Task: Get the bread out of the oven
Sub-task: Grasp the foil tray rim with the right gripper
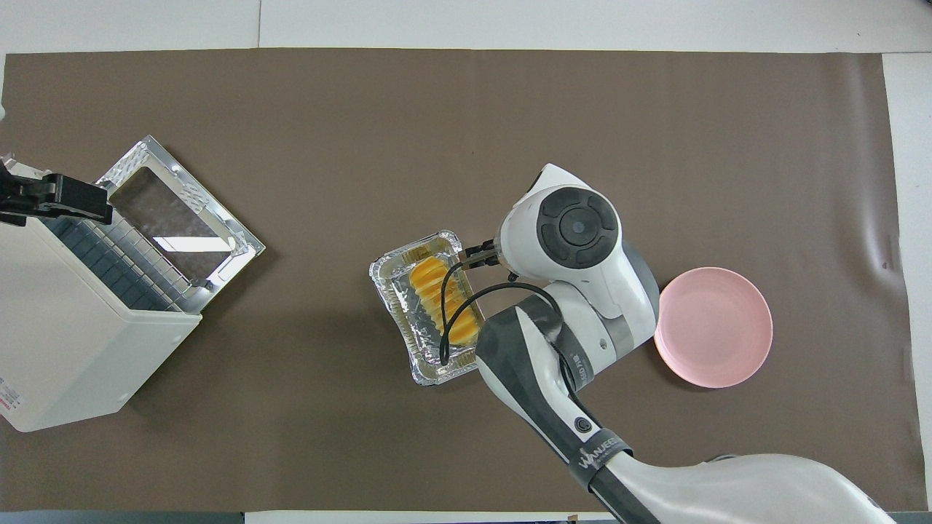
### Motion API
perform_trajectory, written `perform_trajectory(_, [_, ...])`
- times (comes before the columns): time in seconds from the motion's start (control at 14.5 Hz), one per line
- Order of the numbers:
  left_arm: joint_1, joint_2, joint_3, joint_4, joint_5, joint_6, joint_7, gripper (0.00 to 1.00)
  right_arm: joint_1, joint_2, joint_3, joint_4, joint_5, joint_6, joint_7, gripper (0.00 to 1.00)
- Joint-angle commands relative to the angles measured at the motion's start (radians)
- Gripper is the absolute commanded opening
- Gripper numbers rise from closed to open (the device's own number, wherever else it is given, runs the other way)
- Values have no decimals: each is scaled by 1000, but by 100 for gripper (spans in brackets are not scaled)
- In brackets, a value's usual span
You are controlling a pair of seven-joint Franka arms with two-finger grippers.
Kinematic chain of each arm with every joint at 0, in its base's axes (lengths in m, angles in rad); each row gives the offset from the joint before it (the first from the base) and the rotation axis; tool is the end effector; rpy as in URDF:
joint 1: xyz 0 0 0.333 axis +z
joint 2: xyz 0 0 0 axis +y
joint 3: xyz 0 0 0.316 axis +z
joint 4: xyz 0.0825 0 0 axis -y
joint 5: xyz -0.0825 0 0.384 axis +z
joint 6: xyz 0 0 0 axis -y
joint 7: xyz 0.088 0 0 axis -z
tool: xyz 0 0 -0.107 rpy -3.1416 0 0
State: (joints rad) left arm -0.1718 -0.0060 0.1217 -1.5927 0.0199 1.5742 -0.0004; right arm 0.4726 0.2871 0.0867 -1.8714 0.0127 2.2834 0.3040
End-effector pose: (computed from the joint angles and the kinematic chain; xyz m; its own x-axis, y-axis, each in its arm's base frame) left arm 0.5520 -0.0253 0.6178 0.9987 -0.0498 -0.0125 -0.0500 -0.9986 -0.0192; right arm 0.5394 0.3342 0.3739 0.9659 0.2349 0.1091 0.2433 -0.9673 -0.0710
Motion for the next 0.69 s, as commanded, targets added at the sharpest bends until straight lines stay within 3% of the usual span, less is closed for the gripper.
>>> perform_trajectory(0.0, [87,-37,-80,-26,-29,-60,8,100,36,23,-2,-2,6,11,21,100])
perform_trajectory(0.21, [164,-75,-149,-71,-49,-56,-62,100,52,44,-2,-5,4,27,29,100])
perform_trajectory(0.41, [166,-117,-155,-144,-49,-48,-55,100,63,70,-2,-8,4,39,29,100])
perform_trajectory(0.62, [163,-117,-155,-145,-49,-40,-58,100,64,70,-2,-12,6,38,47,100])
